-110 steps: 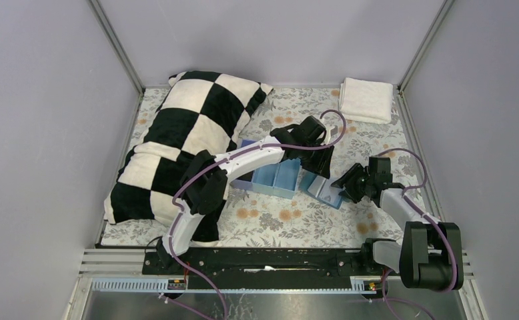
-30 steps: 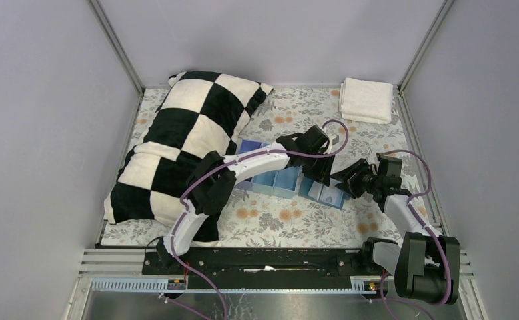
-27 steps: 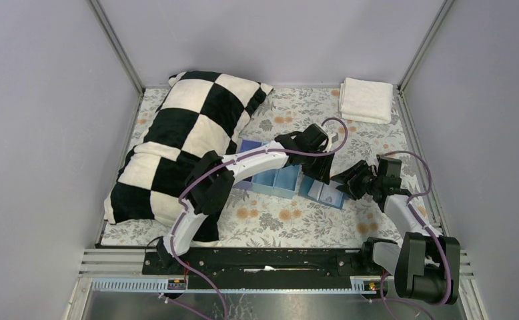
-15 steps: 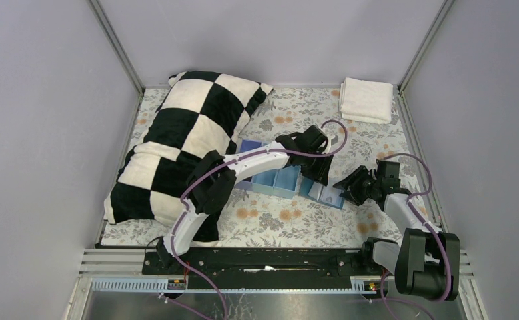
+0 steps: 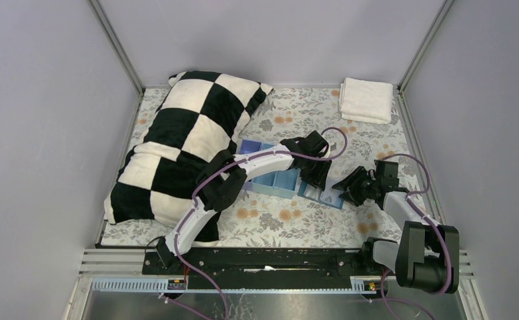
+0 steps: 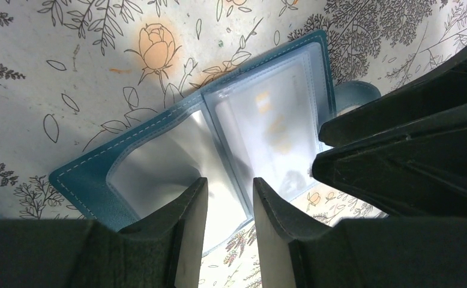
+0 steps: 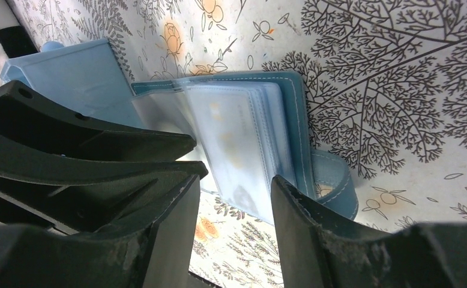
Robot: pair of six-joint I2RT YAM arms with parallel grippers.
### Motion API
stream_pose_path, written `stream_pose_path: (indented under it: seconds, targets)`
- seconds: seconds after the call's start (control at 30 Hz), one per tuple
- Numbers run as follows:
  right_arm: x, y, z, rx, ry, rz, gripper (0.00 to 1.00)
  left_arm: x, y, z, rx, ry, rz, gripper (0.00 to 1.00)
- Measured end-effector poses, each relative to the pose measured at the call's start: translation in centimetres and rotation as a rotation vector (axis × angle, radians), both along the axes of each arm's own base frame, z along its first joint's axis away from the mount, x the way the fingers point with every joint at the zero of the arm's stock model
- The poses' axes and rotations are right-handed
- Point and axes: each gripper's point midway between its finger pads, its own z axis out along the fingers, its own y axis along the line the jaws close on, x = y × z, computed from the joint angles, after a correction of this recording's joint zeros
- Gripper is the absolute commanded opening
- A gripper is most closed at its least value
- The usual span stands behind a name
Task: Take the credit cards out of the card holder
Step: Remove the credit card from the card holder.
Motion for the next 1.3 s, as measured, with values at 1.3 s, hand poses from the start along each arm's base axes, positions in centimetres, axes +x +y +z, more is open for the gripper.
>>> stream_pose_path:
  seconds: [1.3]
  targets:
    - [-0.6, 2.4, 3.7, 0.262, -0.225, -0.098, 0.56, -1.2, -3.0, 2.2, -0.2, 0.143, -0.038, 0.37]
